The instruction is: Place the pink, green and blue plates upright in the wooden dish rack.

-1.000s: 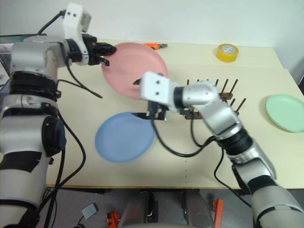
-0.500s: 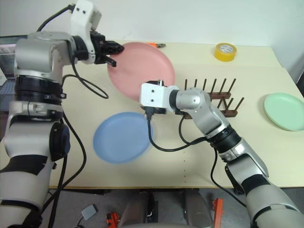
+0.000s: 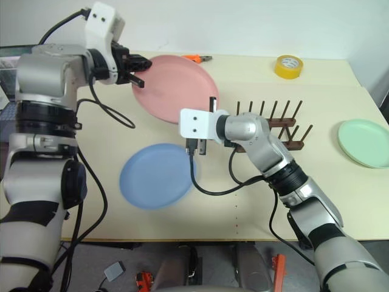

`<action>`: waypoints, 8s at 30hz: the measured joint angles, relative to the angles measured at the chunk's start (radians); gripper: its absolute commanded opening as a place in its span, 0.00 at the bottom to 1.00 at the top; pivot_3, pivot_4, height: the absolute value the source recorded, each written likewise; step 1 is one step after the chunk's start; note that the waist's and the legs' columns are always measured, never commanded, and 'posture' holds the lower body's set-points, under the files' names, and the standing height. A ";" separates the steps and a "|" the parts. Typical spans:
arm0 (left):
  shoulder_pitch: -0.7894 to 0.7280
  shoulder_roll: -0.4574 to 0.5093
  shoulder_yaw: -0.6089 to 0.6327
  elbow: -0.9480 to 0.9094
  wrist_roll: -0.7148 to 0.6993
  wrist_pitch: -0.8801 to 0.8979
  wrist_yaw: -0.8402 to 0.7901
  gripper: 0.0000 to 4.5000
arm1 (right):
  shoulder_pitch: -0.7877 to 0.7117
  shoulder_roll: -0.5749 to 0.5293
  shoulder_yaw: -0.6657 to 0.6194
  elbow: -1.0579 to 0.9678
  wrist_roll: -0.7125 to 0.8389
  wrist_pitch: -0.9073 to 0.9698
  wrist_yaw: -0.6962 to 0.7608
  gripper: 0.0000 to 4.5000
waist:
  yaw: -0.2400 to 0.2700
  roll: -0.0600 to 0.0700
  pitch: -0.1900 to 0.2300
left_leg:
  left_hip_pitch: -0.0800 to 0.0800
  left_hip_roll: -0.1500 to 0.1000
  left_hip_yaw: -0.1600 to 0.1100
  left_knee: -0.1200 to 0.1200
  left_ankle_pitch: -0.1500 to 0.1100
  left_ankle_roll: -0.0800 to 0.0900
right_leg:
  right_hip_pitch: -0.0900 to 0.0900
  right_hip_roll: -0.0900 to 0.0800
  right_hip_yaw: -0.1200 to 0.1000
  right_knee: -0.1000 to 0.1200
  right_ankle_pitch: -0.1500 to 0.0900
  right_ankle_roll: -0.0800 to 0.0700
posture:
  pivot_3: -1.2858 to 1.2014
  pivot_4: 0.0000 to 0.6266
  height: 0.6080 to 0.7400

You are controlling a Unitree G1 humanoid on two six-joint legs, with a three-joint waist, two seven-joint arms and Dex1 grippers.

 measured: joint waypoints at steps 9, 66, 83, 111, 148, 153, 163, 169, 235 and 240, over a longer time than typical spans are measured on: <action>0.000 -0.005 -0.001 0.000 -0.001 -0.003 0.012 0.23 | 0.000 0.012 -0.020 0.002 0.000 -0.005 -0.002 0.00 | 0.000 0.000 0.000 | 0.000 0.000 0.000 0.000 0.000 0.000 | 0.000 0.000 0.000 0.000 0.000 0.000 | 0.52 0.24 1.00; 0.456 0.146 0.113 -0.605 -0.445 -0.201 -0.358 0.99 | 0.026 -0.411 -0.886 0.214 0.866 0.763 0.048 0.00 | -0.002 0.001 0.000 | 0.005 0.014 0.016 -0.003 0.000 0.001 | 0.000 0.008 0.008 -0.003 0.000 0.001 | 0.52 0.24 1.00; 0.464 0.149 0.110 -0.609 -0.445 -0.200 -0.358 0.99 | 0.057 -0.415 -0.924 0.224 0.941 0.805 0.041 0.00 | 0.000 0.001 0.000 | 0.005 0.015 0.018 -0.003 0.000 0.001 | 0.000 0.008 0.007 -0.004 0.000 0.002 | 0.52 0.24 1.00; 0.463 0.153 0.088 -0.605 -0.438 -0.200 -0.364 0.99 | 0.234 -0.413 -0.973 0.210 1.006 0.839 0.047 0.00 | 0.001 0.001 0.000 | 0.005 0.015 0.019 -0.003 0.000 0.001 | 0.000 0.009 0.008 -0.004 0.000 0.002 | 0.52 0.24 1.00; 0.454 0.146 0.019 -0.651 -0.421 -0.190 -0.381 1.00 | 0.329 -0.679 -0.734 0.267 0.625 0.416 0.216 0.99 | 0.001 0.001 0.000 | 0.005 0.014 0.020 -0.002 -0.001 0.001 | 0.000 0.009 0.008 -0.005 0.001 0.003 | 0.52 0.24 1.00; 0.368 0.054 -0.076 -0.726 -0.430 -0.101 -0.347 1.00 | 0.314 -0.681 -0.684 0.360 0.545 0.344 0.219 0.99 | 0.001 0.001 0.000 | 0.005 0.013 0.020 -0.001 -0.001 0.001 | 0.001 0.009 0.009 -0.004 0.001 0.004 | 0.52 0.24 1.00; 0.327 -0.043 -0.147 -0.787 -0.442 -0.060 -0.331 1.00 | 0.313 -0.704 -0.575 0.485 0.350 0.251 0.195 0.99 | -0.005 0.003 -0.001 | 0.007 0.013 0.021 -0.001 -0.001 0.001 | 0.001 0.013 0.010 -0.004 0.002 0.002 | 0.52 0.24 1.00; 0.341 -0.034 -0.149 -0.797 -0.443 -0.042 -0.326 1.00 | 0.315 -0.704 -0.528 0.586 0.269 0.179 0.170 0.99 | -0.005 0.003 -0.001 | 0.007 0.013 0.022 0.000 -0.001 0.001 | 0.001 0.013 0.012 -0.004 0.002 0.002 | 0.52 0.24 1.00; 0.399 -0.041 -0.149 -0.852 -0.466 0.023 -0.248 1.00 | 0.059 -0.826 -0.333 0.990 -0.004 -0.250 0.508 0.99 | -0.011 0.004 0.000 | 0.016 0.012 0.027 -0.001 -0.001 0.001 | 0.003 0.013 0.028 -0.002 0.004 0.004 | 0.52 0.24 1.00; 0.399 -0.042 -0.149 -0.868 -0.469 0.030 -0.247 1.00 | 0.092 -0.825 -0.310 0.991 -0.037 -0.299 0.480 0.99 | -0.012 0.004 0.000 | 0.017 0.012 0.028 -0.001 -0.001 0.001 | 0.003 0.013 0.029 -0.002 0.004 0.004 | 0.52 0.24 1.00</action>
